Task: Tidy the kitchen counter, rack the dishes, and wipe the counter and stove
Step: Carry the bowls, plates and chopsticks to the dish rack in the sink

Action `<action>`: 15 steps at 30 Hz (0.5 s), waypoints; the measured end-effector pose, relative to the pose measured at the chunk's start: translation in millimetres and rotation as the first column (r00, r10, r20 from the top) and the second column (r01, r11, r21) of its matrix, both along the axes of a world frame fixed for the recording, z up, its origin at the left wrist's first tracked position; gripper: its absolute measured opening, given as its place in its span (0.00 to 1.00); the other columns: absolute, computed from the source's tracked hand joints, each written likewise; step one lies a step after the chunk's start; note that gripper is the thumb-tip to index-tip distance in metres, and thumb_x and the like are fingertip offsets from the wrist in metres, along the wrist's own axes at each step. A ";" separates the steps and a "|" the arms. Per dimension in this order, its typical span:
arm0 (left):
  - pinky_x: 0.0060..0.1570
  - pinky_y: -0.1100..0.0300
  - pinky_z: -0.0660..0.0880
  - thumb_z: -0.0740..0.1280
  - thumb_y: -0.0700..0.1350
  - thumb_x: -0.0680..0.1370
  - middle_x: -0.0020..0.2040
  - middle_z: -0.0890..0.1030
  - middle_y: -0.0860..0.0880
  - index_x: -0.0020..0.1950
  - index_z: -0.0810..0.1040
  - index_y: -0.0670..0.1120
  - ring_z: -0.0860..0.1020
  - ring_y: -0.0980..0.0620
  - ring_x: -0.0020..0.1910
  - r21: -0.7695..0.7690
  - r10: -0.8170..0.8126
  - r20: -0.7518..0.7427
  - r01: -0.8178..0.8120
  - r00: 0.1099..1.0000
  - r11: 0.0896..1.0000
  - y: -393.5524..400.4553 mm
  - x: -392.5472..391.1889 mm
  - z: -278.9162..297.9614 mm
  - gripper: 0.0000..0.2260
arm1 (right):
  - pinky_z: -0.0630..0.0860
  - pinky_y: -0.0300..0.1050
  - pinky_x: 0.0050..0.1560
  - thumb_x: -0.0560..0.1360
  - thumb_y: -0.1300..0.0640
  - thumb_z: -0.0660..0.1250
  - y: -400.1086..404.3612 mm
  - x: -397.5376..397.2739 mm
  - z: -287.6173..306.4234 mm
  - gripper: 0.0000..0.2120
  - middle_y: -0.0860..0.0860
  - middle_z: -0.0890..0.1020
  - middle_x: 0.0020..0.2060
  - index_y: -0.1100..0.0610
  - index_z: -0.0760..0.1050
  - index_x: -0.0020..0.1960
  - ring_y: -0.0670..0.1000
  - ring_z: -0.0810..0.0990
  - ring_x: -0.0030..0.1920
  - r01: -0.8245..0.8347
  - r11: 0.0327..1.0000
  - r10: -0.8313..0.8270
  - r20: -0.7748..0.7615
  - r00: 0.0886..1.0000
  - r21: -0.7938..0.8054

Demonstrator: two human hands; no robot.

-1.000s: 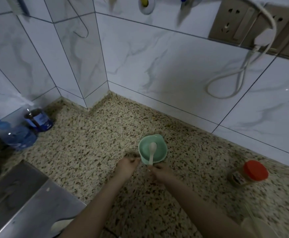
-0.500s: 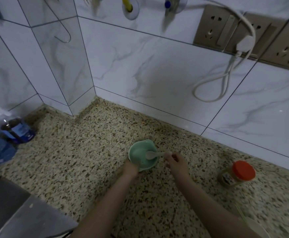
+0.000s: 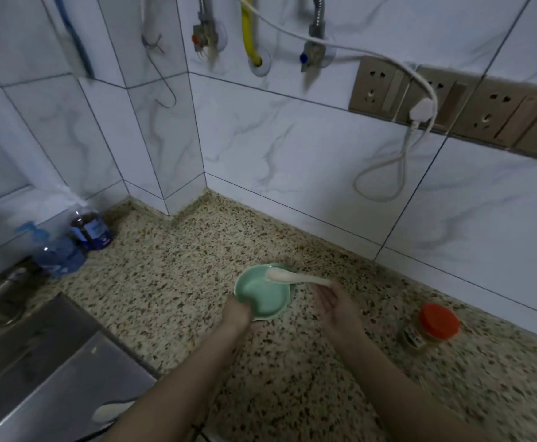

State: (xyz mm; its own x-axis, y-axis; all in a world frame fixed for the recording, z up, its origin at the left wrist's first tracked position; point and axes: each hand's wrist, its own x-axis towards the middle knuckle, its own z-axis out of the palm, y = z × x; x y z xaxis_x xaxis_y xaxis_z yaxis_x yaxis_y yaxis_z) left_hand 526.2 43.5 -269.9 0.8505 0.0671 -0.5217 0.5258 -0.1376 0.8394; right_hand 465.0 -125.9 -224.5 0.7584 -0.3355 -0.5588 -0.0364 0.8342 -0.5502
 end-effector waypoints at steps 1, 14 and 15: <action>0.46 0.39 0.79 0.60 0.38 0.78 0.54 0.78 0.34 0.58 0.74 0.36 0.79 0.34 0.51 0.013 0.003 0.011 -0.003 1.000 1.000 7.3 -8.4 9.6 0.11 | 0.82 0.41 0.42 0.79 0.60 0.62 2.3 -4.9 6.4 0.09 0.60 0.82 0.48 0.65 0.76 0.52 0.52 0.82 0.48 -0.020 1.000 0.019 0.027 0.999 0.020; 0.33 0.53 0.79 0.62 0.41 0.79 0.55 0.77 0.39 0.63 0.70 0.40 0.80 0.38 0.48 -0.124 0.481 0.054 -0.472 0.875 0.873 132.3 -146.0 53.2 0.13 | 0.81 0.38 0.33 0.79 0.61 0.61 81.0 -56.3 36.8 0.07 0.58 0.79 0.43 0.64 0.74 0.47 0.53 0.83 0.40 -0.333 0.932 0.323 0.094 0.942 0.139; 0.32 0.54 0.79 0.62 0.41 0.78 0.55 0.78 0.38 0.62 0.71 0.39 0.80 0.38 0.48 -0.119 0.513 0.063 -0.504 0.856 0.856 146.5 -160.4 52.8 0.13 | 0.81 0.39 0.32 0.79 0.60 0.61 88.2 -60.3 34.1 0.07 0.58 0.79 0.43 0.64 0.74 0.46 0.54 0.83 0.38 -0.358 0.921 0.348 0.087 0.933 0.154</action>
